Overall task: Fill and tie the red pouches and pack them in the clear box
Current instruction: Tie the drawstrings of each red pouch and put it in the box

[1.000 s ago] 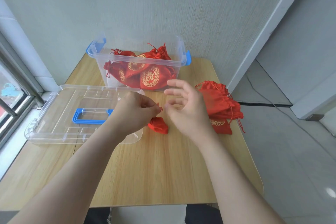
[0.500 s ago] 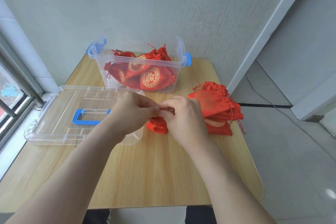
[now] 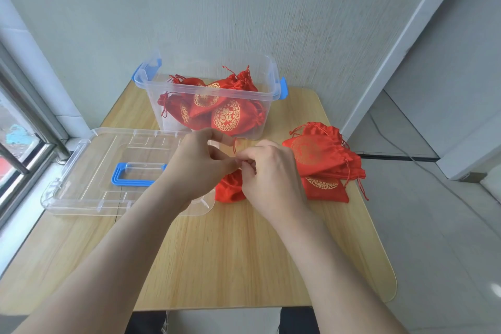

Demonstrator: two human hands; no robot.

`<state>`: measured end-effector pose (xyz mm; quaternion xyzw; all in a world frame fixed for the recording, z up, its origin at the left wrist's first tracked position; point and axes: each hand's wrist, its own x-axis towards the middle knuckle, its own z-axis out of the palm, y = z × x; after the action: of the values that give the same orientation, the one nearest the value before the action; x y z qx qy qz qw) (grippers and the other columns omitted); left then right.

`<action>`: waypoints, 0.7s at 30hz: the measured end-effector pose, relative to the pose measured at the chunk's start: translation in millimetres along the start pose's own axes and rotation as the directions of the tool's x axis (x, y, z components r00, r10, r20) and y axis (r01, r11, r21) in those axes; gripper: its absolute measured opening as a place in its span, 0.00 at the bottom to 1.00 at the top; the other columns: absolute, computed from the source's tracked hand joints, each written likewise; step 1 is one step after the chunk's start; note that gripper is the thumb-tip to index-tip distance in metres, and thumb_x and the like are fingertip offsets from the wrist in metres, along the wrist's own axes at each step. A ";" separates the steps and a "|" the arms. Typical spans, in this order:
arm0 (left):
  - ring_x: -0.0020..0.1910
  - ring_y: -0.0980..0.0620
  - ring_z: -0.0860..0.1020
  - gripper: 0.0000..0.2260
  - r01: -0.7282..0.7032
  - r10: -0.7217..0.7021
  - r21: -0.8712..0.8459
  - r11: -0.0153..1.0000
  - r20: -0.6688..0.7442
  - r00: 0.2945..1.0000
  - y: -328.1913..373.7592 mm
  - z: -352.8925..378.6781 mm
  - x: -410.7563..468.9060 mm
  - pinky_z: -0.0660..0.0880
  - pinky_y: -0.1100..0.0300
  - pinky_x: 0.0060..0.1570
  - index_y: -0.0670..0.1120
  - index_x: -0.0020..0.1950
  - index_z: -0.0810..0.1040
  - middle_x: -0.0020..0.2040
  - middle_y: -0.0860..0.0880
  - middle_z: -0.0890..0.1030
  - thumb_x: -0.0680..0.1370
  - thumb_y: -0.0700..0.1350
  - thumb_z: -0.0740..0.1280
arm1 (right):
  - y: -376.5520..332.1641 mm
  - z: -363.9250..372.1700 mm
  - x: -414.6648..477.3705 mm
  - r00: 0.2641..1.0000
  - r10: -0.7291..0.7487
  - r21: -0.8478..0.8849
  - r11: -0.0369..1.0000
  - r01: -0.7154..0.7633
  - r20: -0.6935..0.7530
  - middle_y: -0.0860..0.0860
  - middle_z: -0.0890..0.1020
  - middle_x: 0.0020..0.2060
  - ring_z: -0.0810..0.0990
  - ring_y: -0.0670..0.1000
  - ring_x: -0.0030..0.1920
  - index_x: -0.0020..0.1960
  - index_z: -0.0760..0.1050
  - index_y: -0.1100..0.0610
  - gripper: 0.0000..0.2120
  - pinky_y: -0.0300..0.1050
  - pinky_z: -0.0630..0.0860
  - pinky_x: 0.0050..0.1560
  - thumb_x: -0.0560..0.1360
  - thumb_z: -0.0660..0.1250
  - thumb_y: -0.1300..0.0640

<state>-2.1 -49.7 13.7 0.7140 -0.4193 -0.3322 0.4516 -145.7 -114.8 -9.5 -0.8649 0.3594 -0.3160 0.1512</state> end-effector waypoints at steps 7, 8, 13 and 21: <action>0.43 0.57 0.85 0.13 -0.197 0.206 0.232 0.953 -0.016 0.978 -4.0 6.4 0.8 0.84 0.52 0.49 0.50 0.53 0.77 0.43 0.53 0.86 0.74 0.39 0.76 | 0.2 -2.0 0.6 0.997 0.073 0.057 0.996 -0.071 -0.039 0.49 0.81 0.32 0.80 0.54 0.36 0.41 0.84 0.55 0.08 0.52 0.79 0.41 0.70 0.70 0.66; 0.43 0.57 0.85 0.13 -0.219 0.238 0.261 0.940 -0.040 0.971 -2.9 7.4 0.1 0.84 0.51 0.48 0.50 0.52 0.77 0.42 0.54 0.86 0.73 0.39 0.76 | -0.5 -2.2 1.0 0.995 0.096 0.083 0.992 -0.093 -0.036 0.48 0.82 0.30 0.80 0.54 0.34 0.39 0.84 0.56 0.07 0.53 0.79 0.40 0.70 0.70 0.65; 0.43 0.60 0.84 0.09 -0.349 0.415 0.374 0.859 -0.108 0.904 -0.9 9.8 -1.0 0.81 0.57 0.50 0.48 0.49 0.82 0.42 0.57 0.85 0.73 0.37 0.76 | -3.2 -9.2 4.7 0.964 0.266 0.239 0.935 -0.262 0.015 0.44 0.84 0.29 0.82 0.45 0.32 0.40 0.86 0.53 0.06 0.45 0.82 0.40 0.70 0.72 0.63; 0.44 0.62 0.84 0.08 -0.429 0.480 0.371 0.823 -0.053 0.875 -3.8 8.5 2.1 0.81 0.60 0.51 0.50 0.49 0.85 0.43 0.58 0.87 0.76 0.36 0.76 | 3.9 -20.8 4.4 0.789 0.514 0.504 0.610 -0.612 0.337 0.46 0.83 0.30 0.79 0.46 0.33 0.42 0.87 0.54 0.05 0.38 0.74 0.37 0.73 0.75 0.63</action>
<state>-7.3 -53.9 6.9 0.6836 -0.5958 -0.0825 0.4133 -159.1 -121.4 6.2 -0.6380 0.4835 -0.2776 0.5312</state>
